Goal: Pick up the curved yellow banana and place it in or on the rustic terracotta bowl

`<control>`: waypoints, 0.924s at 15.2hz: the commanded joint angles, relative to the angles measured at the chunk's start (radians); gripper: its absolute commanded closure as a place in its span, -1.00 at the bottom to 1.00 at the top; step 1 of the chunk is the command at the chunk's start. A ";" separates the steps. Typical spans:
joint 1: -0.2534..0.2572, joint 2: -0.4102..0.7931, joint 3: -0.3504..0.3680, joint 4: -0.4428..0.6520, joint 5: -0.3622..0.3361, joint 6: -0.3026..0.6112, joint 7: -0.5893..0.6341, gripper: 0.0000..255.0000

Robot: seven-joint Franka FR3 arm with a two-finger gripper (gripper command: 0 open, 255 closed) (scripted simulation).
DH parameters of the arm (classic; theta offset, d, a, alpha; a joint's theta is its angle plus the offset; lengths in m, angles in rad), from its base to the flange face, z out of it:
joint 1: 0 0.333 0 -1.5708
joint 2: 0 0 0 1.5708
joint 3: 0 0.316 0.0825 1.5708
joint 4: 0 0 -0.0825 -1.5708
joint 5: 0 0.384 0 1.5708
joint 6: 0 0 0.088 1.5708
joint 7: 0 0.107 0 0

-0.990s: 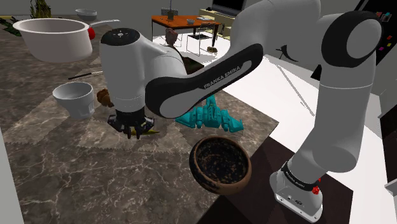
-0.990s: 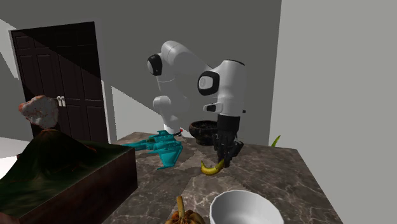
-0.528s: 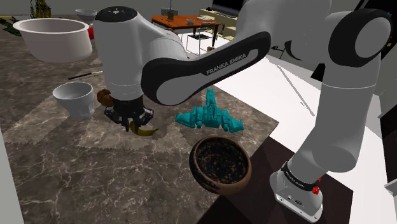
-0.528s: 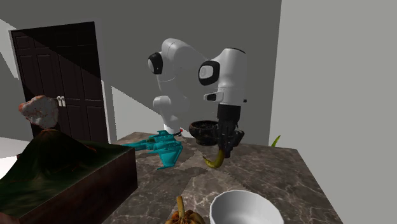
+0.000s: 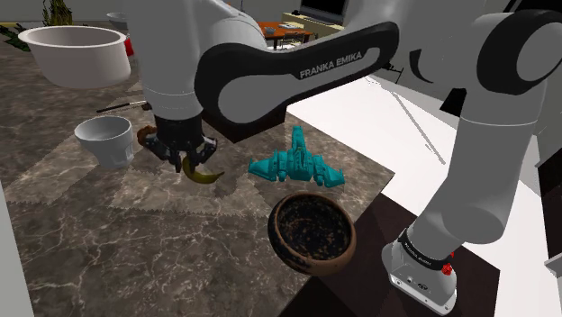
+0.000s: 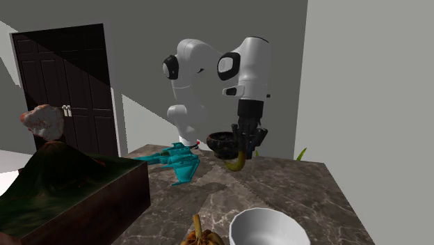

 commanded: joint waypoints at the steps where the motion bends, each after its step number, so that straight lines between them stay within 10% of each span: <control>1: 0.002 -0.003 0.003 0.022 0.006 -0.024 -0.007 1.00; 10: 0.014 -0.014 0.011 0.121 0.023 -0.126 -0.034 1.00; 14: -0.081 -0.212 0.061 -0.095 0.159 -0.046 -0.056 1.00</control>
